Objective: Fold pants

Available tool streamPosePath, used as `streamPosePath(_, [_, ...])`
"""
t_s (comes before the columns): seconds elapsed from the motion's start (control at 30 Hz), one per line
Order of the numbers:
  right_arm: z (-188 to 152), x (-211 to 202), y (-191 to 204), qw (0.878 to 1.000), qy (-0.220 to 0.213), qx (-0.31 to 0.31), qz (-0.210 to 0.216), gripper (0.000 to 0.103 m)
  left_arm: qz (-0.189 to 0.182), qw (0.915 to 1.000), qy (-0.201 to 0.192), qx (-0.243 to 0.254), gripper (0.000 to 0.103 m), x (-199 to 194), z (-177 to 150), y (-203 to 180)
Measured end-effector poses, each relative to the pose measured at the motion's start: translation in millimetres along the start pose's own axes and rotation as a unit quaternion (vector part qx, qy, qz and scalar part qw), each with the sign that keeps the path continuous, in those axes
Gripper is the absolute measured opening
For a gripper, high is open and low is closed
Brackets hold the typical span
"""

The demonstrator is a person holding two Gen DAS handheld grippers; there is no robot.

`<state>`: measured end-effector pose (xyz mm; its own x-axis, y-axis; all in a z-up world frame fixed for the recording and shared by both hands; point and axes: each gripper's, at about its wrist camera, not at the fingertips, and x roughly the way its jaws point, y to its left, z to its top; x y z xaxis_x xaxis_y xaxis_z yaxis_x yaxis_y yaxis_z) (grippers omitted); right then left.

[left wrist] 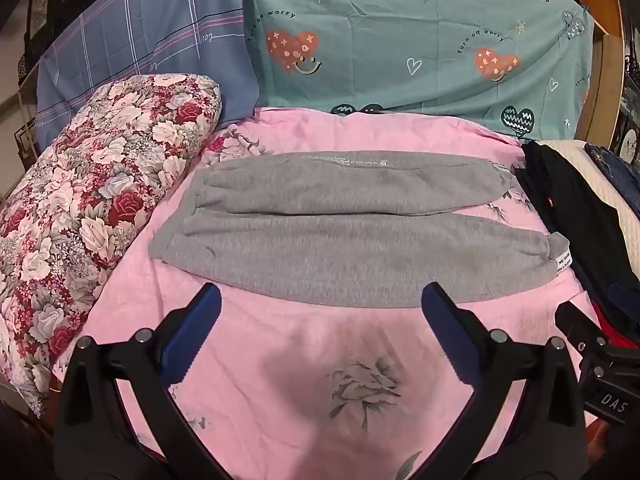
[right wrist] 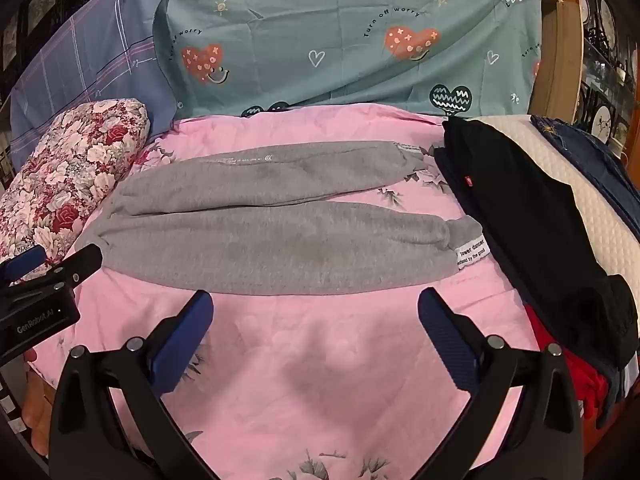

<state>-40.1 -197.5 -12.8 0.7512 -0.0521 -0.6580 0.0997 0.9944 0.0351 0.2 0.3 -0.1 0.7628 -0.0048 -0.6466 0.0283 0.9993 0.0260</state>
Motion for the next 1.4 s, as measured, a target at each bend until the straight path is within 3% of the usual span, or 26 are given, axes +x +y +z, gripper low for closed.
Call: streamPosePath(1.4, [-1.9,2.0,7.2,1.0,0.007,-0.003,-0.003,0.102,0.002,0.9998,0.014,-0.012,0.101,8.6,-6.6,15.7])
